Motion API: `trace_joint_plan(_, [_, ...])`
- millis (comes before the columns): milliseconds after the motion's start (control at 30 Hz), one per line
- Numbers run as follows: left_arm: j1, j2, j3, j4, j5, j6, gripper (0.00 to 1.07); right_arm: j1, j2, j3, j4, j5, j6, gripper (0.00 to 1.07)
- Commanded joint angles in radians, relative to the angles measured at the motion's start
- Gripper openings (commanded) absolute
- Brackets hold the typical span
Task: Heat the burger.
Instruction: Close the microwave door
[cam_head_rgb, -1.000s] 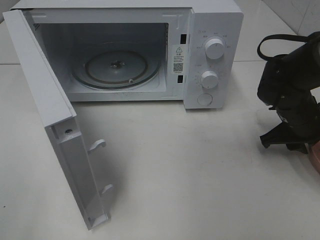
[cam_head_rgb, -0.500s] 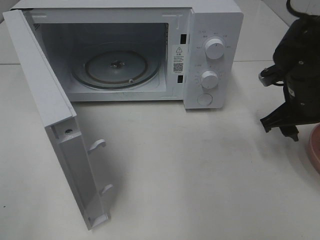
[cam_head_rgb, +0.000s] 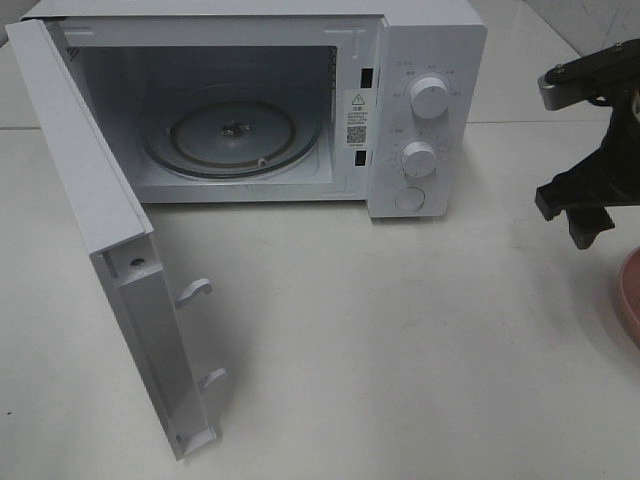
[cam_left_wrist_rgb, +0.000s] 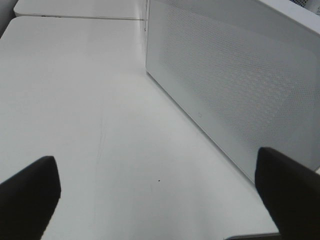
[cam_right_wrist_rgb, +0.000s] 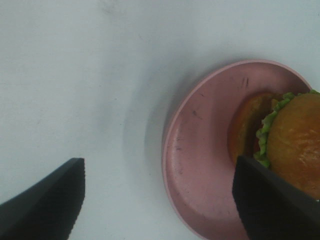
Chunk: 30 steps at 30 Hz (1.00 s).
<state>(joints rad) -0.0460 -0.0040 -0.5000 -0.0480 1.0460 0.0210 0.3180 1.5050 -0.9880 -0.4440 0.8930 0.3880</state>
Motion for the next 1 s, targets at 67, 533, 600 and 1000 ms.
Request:
trace_joint_plan(67, [0.002, -0.02, 0.003, -0.006, -0.009, -0.001, 0.98, 0.001, -0.094, -0.003, 0.134, 0.008, -0.105, 0.78])
trace_joint_plan(533, [0.002, -0.02, 0.003, -0.006, -0.009, -0.001, 0.98, 0.001, -0.25, -0.003, 0.358, 0.056, -0.252, 0.76])
trace_joint_plan(600, [0.002, -0.02, 0.003, -0.006, -0.009, -0.001, 0.98, 0.001, -0.281, 0.001, 0.392, 0.068, -0.276, 0.76])
trace_joint_plan(1000, [0.002, -0.02, 0.003, -0.006, -0.009, -0.001, 0.98, 0.001, -0.551, 0.19, 0.412, -0.004, -0.3, 0.76])
